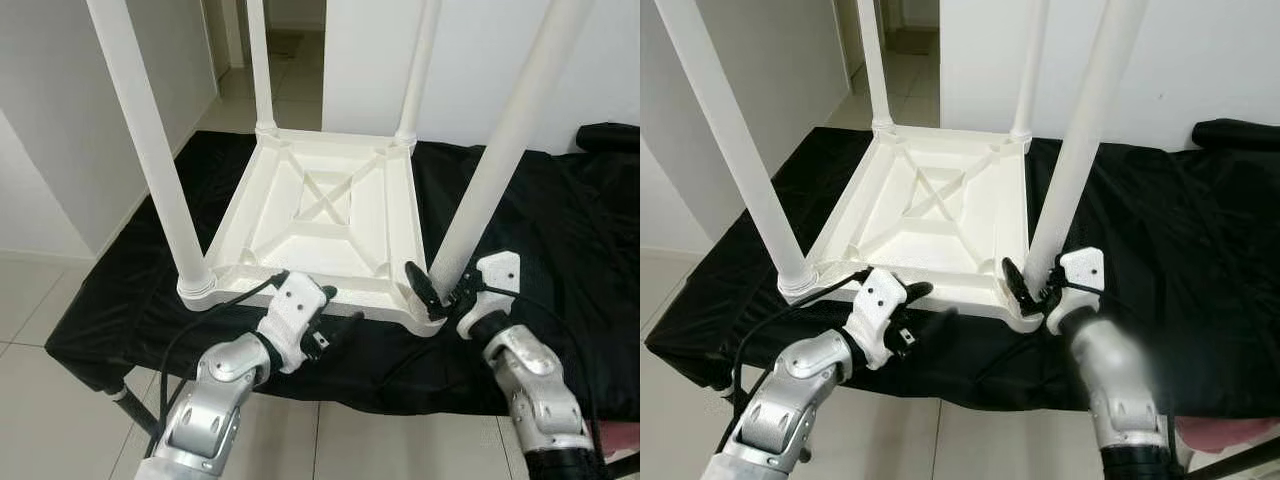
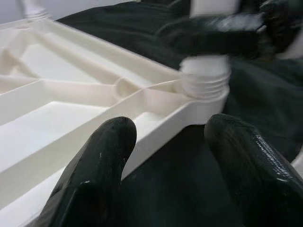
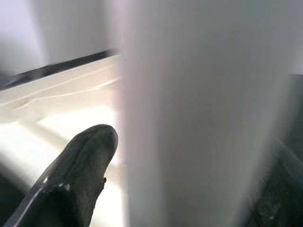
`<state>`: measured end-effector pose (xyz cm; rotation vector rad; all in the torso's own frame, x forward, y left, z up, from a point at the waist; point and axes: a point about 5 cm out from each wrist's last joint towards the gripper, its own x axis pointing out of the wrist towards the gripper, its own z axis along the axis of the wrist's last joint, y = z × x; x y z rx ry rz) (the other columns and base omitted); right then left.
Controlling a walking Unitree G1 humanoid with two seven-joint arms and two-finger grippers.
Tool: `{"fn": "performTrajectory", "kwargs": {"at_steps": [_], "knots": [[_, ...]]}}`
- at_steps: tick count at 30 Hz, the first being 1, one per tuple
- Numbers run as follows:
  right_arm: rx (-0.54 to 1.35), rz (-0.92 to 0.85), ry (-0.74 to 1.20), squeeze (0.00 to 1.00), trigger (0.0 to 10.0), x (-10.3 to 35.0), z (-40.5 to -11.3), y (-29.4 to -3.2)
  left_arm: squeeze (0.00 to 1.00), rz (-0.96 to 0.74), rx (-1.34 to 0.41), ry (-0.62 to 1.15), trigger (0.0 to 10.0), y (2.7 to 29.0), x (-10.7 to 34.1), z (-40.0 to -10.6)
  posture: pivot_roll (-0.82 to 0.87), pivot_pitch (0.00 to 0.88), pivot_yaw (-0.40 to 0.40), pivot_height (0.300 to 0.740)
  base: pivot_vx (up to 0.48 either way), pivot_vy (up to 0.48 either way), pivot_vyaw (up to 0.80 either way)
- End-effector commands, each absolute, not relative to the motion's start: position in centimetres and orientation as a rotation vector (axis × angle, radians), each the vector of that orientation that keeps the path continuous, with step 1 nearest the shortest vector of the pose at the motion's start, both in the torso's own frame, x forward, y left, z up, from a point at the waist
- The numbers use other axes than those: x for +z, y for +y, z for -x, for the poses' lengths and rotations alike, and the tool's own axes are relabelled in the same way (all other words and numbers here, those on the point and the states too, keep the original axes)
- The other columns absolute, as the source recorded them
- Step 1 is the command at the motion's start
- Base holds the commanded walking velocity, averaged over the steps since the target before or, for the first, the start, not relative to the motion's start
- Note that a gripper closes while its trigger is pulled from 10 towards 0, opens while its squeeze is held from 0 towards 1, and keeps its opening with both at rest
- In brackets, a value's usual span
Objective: Building children table
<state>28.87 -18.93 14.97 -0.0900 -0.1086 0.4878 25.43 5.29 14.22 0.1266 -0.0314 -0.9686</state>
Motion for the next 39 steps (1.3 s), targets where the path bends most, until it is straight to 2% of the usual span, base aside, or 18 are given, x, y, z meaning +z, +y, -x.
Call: {"fn": "performTrajectory", "kwargs": {"at_steps": [1,2,3,4,5,6,7,9,10,18,19,20,37,39], "knots": [[0.544,0.082,-0.076,0.00,10.0,14.6,-29.0,-18.6,0.00,-0.142,-0.889,-0.044,10.0,5.5,14.3,-25.6,0.02,0.000,0.009,0.740,0.000,0.000,0.00],[0.576,0.094,-0.063,0.00,8.4,14.6,-29.4,-18.7,0.00,-0.143,-0.887,-0.047,10.0,5.3,14.4,-25.6,0.02,0.000,-0.002,0.740,0.000,0.000,0.00],[0.604,0.104,-0.050,0.00,4.7,14.5,-29.7,-18.7,0.00,-0.141,-0.885,-0.052,10.0,5.3,14.5,-25.7,0.02,0.000,-0.002,0.740,0.000,0.000,0.00],[0.604,0.104,-0.050,0.00,4.7,14.5,-29.7,-18.7,0.00,-0.141,-0.885,-0.052,10.0,5.3,14.5,-25.7,0.02,0.000,-0.002,0.740,0.000,0.000,0.00],[0.629,0.114,-0.033,0.00,3.9,14.4,-29.9,-18.7,0.00,-0.139,-0.882,-0.056,10.0,5.2,14.6,-25.8,0.02,0.000,-0.004,0.740,0.000,0.000,0.00],[0.629,0.114,-0.033,0.00,3.9,14.4,-29.9,-18.7,0.00,-0.139,-0.882,-0.056,10.0,5.2,14.6,-25.8,0.02,0.000,-0.004,0.740,0.000,0.000,0.00],[0.680,0.141,0.008,0.00,1.6,14.0,-30.4,-18.8,0.00,-0.142,-0.873,-0.064,10.0,5.2,14.8,-26.1,0.03,0.000,-0.006,0.740,0.000,0.000,0.00],[0.693,0.158,0.019,0.00,1.5,13.8,-30.6,-18.9,0.00,-0.143,-0.871,-0.068,10.0,5.1,14.9,-26.2,0.03,0.000,-0.006,0.740,0.000,0.000,0.00],[0.701,0.162,0.038,0.00,0.0,13.7,-30.8,-19.2,0.00,-0.148,-0.872,-0.074,10.0,5.0,15.0,-26.4,0.03,0.000,-0.006,0.740,0.000,0.000,0.00],[0.668,0.129,0.035,0.00,0.0,13.5,-30.9,-19.6,0.00,-0.157,-0.865,-0.084,10.0,4.9,15.2,-26.7,0.04,0.000,-0.006,0.740,0.000,0.000,0.00],[0.660,0.105,0.033,0.00,8.1,13.4,-30.8,-19.4,0.00,-0.159,-0.862,-0.087,10.0,4.9,15.3,-26.8,0.04,0.000,-0.006,0.740,0.000,0.000,0.00],[0.643,0.093,0.021,0.00,10.0,13.4,-30.8,-19.1,0.00,-0.156,-0.858,-0.089,10.0,5.0,15.5,-26.8,0.05,0.000,0.001,0.740,0.000,0.000,0.00],[0.329,-0.001,-0.017,0.00,10.0,12.4,-30.3,-16.7,0.00,-0.158,-0.875,-0.027,10.0,5.0,13.6,-26.5,0.01,0.000,0.019,0.740,0.000,0.000,0.00],[0.188,-0.031,-0.022,0.00,10.0,12.6,-30.0,-15.9,0.00,-0.179,-0.867,-0.013,10.0,4.9,13.4,-26.8,0.00,0.000,0.020,0.740,0.000,0.000,0.00]]}}
